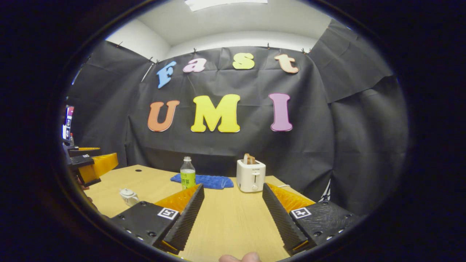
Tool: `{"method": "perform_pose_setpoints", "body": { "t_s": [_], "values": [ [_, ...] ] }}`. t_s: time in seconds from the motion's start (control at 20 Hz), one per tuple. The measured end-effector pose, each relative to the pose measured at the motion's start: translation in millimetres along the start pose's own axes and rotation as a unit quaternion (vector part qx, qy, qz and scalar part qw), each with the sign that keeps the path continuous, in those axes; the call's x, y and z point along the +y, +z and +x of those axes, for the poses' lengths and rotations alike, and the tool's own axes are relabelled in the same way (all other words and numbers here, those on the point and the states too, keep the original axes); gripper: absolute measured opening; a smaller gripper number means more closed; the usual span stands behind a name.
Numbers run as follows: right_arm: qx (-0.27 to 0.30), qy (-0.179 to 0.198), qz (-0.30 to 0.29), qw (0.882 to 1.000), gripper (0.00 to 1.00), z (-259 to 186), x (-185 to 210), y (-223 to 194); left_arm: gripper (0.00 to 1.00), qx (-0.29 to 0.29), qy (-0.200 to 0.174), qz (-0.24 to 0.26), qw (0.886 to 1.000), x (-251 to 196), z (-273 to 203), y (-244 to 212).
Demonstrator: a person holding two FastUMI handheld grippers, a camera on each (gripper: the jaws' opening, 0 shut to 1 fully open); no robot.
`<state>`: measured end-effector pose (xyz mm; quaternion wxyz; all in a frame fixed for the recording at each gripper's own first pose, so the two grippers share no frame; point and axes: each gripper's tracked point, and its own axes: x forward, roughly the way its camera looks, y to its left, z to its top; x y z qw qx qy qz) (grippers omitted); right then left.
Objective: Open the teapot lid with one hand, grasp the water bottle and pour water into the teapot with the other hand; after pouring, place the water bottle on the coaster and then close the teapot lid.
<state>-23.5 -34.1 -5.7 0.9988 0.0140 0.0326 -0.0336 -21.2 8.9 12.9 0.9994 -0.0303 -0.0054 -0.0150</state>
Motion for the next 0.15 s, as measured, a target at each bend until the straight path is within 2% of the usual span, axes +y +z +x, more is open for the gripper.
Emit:
{"method": "perform_pose_setpoints", "body": {
  "t_s": [0.15],
  "values": [
    [0.002,0.006,0.009,1.0,0.96,1.4,12.6,3.4,0.95,-0.001,0.003,0.001,1.0,4.5,1.2,1.5]
  ]
}}
